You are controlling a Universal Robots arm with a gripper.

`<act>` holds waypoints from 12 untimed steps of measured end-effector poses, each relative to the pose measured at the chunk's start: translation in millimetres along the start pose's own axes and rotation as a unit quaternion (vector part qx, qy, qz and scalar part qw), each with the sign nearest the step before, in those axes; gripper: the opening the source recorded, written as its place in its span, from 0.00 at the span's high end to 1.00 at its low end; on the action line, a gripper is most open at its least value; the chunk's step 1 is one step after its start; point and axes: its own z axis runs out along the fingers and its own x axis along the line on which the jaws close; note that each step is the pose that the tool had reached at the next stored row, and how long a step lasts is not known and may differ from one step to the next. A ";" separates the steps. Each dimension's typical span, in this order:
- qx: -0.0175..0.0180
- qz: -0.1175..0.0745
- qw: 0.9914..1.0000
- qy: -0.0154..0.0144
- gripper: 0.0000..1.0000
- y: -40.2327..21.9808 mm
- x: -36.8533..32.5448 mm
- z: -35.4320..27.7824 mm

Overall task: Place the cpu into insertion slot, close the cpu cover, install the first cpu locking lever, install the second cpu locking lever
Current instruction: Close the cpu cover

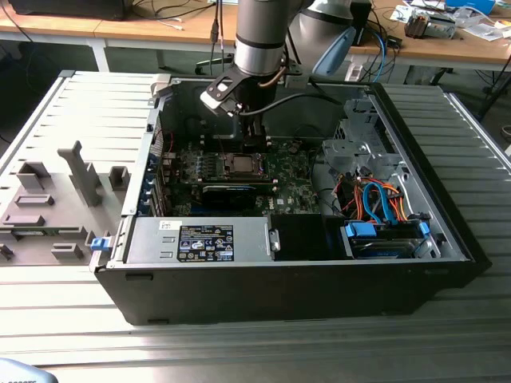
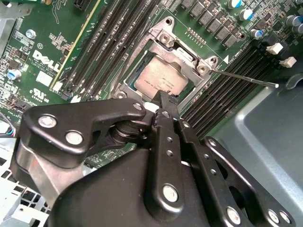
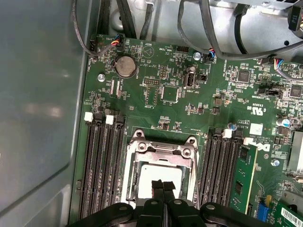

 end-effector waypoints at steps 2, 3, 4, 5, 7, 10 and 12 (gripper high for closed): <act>0.000 0.000 1.000 0.000 0.89 -0.4 0.1 0.2; 0.000 0.000 1.000 0.000 0.89 -0.7 0.1 0.3; 0.000 0.000 1.000 0.000 0.89 -1.0 0.1 0.4; 0.000 0.000 1.000 0.000 0.89 -1.4 0.2 0.5; 0.000 0.000 1.000 0.000 0.89 -2.3 0.3 0.8; 0.000 0.000 1.000 0.000 0.89 -3.8 0.6 1.1; 0.000 0.000 1.000 0.000 0.89 -5.3 0.8 1.5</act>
